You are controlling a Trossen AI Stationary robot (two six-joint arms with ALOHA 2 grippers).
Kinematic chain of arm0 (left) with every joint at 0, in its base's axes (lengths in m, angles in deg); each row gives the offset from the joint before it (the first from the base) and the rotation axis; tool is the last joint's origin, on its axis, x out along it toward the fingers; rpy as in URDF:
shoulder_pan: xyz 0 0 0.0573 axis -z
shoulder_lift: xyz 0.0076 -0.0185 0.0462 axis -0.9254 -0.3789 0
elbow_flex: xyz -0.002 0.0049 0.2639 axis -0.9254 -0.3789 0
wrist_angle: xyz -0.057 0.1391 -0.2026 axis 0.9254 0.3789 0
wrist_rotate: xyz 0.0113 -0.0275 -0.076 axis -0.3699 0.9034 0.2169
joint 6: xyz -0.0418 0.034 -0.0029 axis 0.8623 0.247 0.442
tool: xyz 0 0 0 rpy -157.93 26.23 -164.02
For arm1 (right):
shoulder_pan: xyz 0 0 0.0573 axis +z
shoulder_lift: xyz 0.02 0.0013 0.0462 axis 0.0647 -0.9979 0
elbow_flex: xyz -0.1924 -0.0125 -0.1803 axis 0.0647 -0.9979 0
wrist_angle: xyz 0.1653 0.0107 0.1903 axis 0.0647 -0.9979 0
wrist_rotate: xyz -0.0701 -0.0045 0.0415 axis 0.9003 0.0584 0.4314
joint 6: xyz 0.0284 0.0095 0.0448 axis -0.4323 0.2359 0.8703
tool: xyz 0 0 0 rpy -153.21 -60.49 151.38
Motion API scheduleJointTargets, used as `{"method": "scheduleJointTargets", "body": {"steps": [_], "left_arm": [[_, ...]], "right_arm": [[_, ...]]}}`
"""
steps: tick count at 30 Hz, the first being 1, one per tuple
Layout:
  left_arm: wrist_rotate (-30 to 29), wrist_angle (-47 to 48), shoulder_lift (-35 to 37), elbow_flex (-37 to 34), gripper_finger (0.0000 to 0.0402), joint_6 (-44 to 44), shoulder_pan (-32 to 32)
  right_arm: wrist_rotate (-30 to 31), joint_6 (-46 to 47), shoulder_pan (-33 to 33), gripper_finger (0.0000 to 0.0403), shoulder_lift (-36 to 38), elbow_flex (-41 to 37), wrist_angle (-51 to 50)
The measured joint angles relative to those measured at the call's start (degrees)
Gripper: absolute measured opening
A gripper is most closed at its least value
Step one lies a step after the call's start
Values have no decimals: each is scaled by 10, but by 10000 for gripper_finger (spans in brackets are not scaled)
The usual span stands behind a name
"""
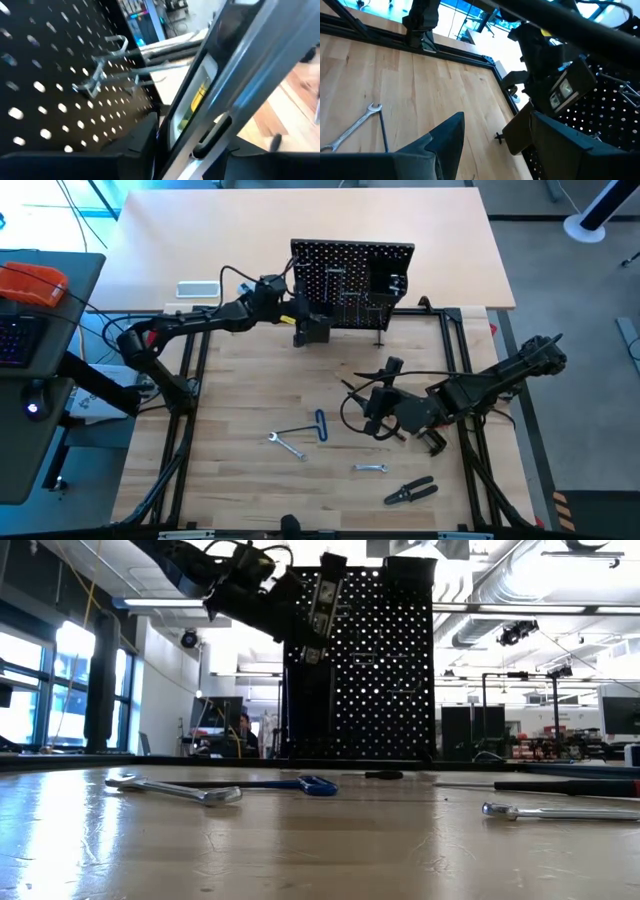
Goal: Hang tools onto peg board
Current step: Put the spirit level tool on the pegboard
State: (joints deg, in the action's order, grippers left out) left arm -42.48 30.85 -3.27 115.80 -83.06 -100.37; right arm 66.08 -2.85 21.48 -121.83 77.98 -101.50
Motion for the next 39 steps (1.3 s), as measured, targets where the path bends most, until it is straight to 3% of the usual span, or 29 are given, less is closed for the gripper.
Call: {"method": "scheduleJointTargets", "body": {"steps": [25, 39], "left_arm": [[12, -35, 4, 1, 73, 15, 3], [-23, 7, 67, 2, 72, -7, 19]], "right_arm": [[0, 1, 0, 220, 0, 0, -6], [1, 0, 0, 220, 0, 0, -12]]}}
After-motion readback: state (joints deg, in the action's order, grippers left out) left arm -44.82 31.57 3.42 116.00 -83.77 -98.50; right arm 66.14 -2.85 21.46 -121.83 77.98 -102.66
